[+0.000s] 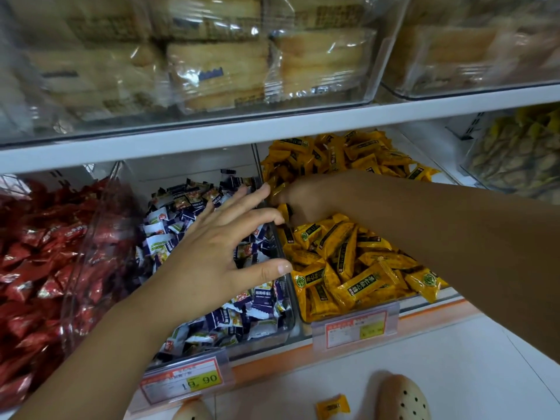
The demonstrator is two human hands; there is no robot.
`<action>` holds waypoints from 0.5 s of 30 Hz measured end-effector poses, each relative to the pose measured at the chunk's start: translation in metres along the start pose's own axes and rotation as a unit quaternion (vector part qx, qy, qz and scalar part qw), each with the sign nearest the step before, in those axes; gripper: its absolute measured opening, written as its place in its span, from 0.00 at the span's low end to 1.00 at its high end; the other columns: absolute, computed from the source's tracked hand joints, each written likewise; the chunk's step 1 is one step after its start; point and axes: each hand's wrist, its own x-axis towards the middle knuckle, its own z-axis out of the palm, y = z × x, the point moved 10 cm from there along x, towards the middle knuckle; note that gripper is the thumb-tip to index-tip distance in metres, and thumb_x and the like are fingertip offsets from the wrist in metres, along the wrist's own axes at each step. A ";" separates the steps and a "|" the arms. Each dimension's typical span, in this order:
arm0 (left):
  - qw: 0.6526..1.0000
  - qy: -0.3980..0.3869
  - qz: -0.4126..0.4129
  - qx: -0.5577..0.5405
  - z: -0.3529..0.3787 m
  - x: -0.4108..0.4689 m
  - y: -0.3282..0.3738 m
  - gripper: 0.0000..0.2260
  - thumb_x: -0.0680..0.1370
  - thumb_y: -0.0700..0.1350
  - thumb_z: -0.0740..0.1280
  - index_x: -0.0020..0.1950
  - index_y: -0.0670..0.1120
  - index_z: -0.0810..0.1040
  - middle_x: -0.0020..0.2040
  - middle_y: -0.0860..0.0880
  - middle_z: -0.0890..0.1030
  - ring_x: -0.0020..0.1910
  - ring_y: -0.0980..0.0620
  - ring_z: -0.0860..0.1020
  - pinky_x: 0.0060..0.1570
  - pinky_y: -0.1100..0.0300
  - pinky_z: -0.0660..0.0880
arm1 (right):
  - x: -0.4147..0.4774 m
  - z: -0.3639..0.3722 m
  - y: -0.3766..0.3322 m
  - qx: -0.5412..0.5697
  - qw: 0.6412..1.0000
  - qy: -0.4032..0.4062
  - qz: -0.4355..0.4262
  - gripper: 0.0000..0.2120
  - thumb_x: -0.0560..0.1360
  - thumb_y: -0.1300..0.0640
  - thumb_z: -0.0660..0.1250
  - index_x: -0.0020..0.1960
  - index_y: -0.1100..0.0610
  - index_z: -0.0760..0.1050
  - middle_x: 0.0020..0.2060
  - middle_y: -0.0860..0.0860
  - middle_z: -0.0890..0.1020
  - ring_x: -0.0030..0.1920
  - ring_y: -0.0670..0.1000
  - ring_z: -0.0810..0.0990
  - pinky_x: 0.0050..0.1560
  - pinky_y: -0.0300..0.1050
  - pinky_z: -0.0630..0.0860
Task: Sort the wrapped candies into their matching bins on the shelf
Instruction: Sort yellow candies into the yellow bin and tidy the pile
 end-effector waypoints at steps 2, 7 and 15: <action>1.000 -0.002 -0.002 0.002 0.000 0.000 0.000 0.27 0.68 0.75 0.54 0.65 0.72 0.60 0.74 0.71 0.45 0.73 0.68 0.40 0.75 0.50 0.42 | 0.004 0.002 0.003 0.006 1.000 -0.002 0.008 0.15 0.73 0.55 0.67 0.57 0.42 0.77 0.52 0.44 0.79 0.55 0.48 0.73 0.59 0.50 0.69; 1.000 -0.005 -0.003 -0.003 0.000 0.001 -0.001 0.26 0.68 0.75 0.54 0.65 0.72 0.60 0.74 0.72 0.45 0.73 0.69 0.39 0.75 0.50 0.42 | 0.006 0.003 0.005 0.015 1.000 0.002 0.013 0.15 0.73 0.56 0.68 0.57 0.43 0.78 0.51 0.44 0.79 0.54 0.48 0.73 0.58 0.49 0.70; 1.000 -0.003 -0.002 -0.017 0.000 0.000 -0.001 0.26 0.67 0.75 0.55 0.64 0.73 0.61 0.74 0.72 0.46 0.73 0.69 0.40 0.74 0.51 0.41 | 0.013 0.000 0.001 0.031 0.999 0.005 0.014 0.14 0.72 0.57 0.68 0.55 0.44 0.79 0.49 0.44 0.79 0.51 0.47 0.74 0.55 0.48 0.71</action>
